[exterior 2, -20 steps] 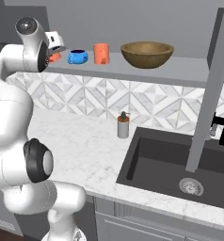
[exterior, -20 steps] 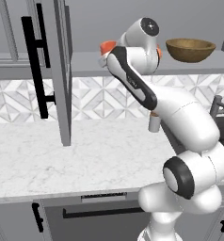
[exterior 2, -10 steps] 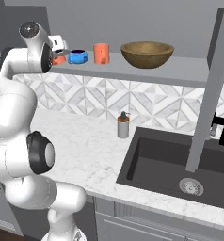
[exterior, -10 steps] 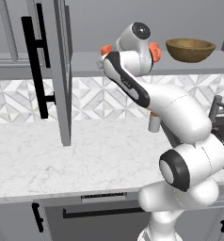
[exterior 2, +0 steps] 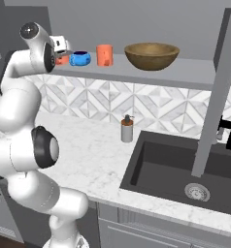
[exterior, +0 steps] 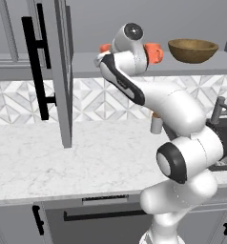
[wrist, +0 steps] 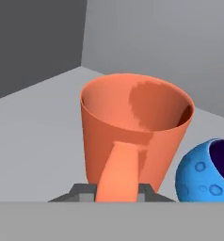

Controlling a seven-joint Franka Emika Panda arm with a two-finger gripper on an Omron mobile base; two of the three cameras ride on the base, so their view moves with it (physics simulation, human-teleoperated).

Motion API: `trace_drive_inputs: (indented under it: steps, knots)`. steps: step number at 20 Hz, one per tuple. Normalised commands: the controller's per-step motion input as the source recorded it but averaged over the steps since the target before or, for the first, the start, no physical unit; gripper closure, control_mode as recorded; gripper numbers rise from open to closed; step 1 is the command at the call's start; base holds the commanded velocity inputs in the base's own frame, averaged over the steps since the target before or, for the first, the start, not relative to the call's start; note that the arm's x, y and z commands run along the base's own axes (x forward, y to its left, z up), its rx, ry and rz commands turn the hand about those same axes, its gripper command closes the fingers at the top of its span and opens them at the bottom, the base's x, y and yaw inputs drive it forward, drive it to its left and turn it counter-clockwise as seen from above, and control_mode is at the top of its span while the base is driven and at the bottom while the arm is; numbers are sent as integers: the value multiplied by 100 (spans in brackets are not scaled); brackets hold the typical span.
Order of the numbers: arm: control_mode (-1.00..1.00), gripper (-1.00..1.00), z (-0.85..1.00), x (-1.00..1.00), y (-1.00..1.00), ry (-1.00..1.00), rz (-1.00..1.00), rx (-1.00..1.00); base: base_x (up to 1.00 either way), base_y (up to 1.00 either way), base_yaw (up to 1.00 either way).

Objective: Gather all objects into one cabinet and sort the glasses and bowls to opposite sides.

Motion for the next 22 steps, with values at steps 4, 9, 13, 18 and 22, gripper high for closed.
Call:
trace_drive_inputs:
  steps: [4,9,13,18,22]
  knots:
    - [-100,-100,-6,20,5,0,-4,3,0,0,0]
    - [-100,-100,3,-31,-9,0,-5,5,0,0,0]
    - [-100,-100,9,-98,-36,0,-6,13,0,0,0]
    - [-100,-100,2,-100,-53,0,-4,15,0,0,0]
    - [-100,-100,0,-100,-54,1,-6,14,0,0,0]
